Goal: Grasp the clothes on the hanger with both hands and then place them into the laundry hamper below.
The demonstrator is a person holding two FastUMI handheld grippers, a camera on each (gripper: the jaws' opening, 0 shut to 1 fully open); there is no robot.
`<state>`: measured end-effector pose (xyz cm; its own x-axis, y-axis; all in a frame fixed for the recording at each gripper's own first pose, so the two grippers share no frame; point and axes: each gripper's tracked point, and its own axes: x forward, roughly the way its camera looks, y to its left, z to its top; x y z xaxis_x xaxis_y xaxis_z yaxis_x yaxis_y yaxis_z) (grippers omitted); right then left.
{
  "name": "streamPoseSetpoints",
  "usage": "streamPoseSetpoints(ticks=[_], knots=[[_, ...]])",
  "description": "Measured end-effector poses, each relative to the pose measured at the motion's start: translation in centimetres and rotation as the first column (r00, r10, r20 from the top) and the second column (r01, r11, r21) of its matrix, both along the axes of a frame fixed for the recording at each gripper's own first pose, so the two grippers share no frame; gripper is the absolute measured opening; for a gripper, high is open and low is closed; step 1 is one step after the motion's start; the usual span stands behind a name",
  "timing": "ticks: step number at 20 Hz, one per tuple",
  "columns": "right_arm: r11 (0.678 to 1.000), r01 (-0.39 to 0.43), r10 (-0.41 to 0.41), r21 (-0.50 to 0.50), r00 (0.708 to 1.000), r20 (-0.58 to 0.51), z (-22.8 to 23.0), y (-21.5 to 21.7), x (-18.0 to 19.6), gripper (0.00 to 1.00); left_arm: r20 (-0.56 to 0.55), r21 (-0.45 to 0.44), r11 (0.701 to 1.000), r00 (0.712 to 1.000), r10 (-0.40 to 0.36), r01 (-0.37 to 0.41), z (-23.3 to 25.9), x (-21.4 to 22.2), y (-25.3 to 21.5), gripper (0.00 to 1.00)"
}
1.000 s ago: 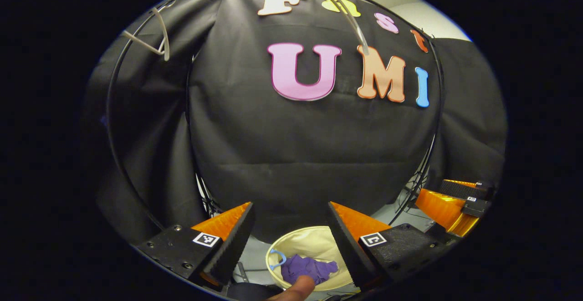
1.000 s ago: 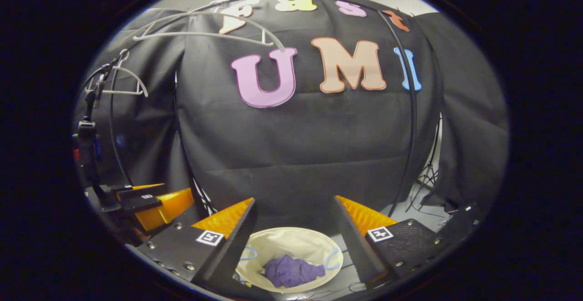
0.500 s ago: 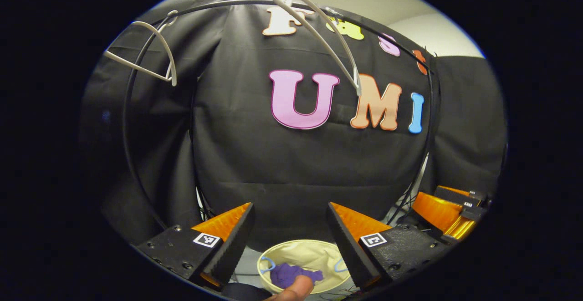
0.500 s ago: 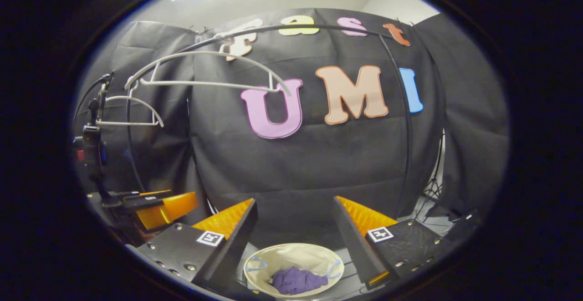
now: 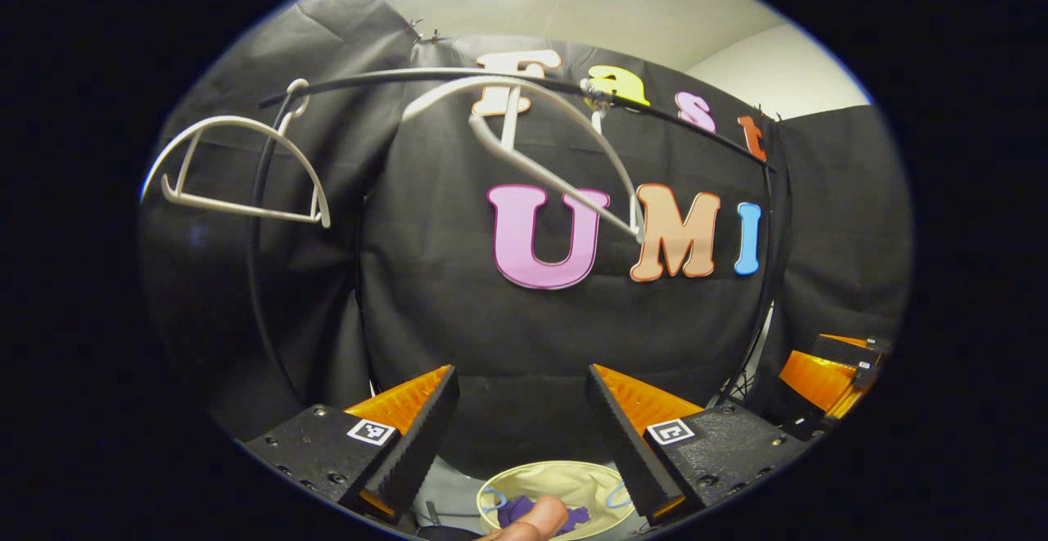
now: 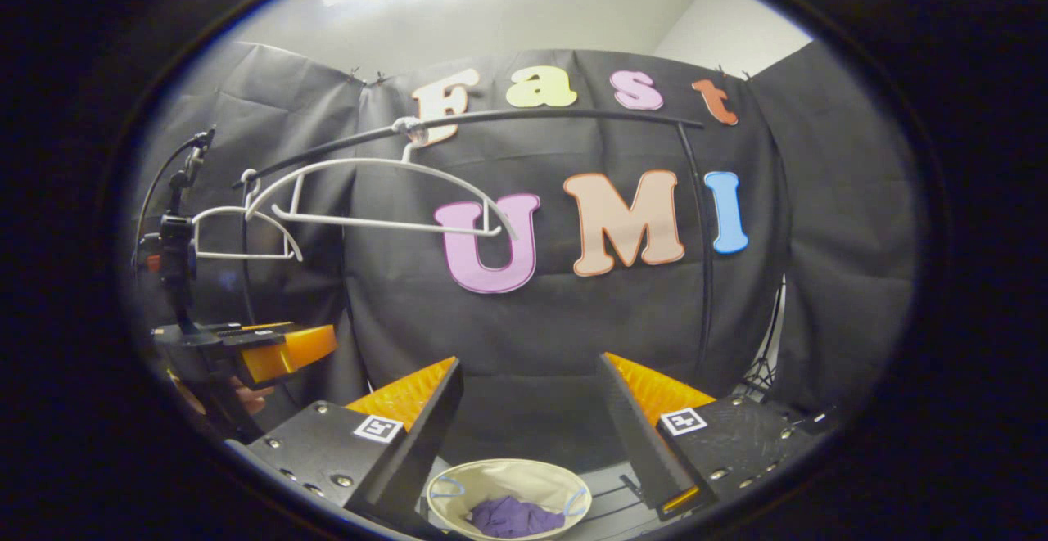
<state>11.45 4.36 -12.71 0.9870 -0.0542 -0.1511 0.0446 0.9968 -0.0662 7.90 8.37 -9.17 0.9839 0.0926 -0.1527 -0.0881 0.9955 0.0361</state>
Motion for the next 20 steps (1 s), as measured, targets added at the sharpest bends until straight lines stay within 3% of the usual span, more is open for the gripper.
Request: streamPoseSetpoints(ticks=[3, 4, 7, 13, 20], knots=[[1.0, -0.019, 0.019, 0.016, 1.0, 0.024, 1.8, -0.2, -0.8, 0.93, 0.052, -0.008, 1.0, 0.999, -0.017, 0.017, 2.7, -0.6, -1.1, 0.93], [0.999, -0.028, 0.027, 0.016, 0.999, 0.032, 2.4, -0.3, -0.8, 1.0, 0.067, 0.003, 1.0, 0.997, -0.028, 0.027, 3.6, -0.9, -1.5, 0.92], [1.0, -0.018, 0.019, -0.007, 0.998, 0.054, 3.7, -1.9, -1.0, 1.0, 0.114, 0.014, 1.0, 0.993, -0.02, 0.019, 5.6, -1.4, -1.6, 0.92], [0.997, -0.072, 0.067, 0.04, 0.992, 0.103, 4.0, -1.7, -2.1, 1.0, 0.111, -0.006, 1.0, 0.994, -0.016, 0.016, 4.7, -2.2, -3.9, 0.92], [0.997, -0.079, 0.081, -0.026, 0.993, 0.086, 4.2, -2.9, -3.2, 0.98, 0.127, -0.001, 1.0, 0.992, 0.006, -0.006, 6.0, -2.0, -5.5, 0.92]])
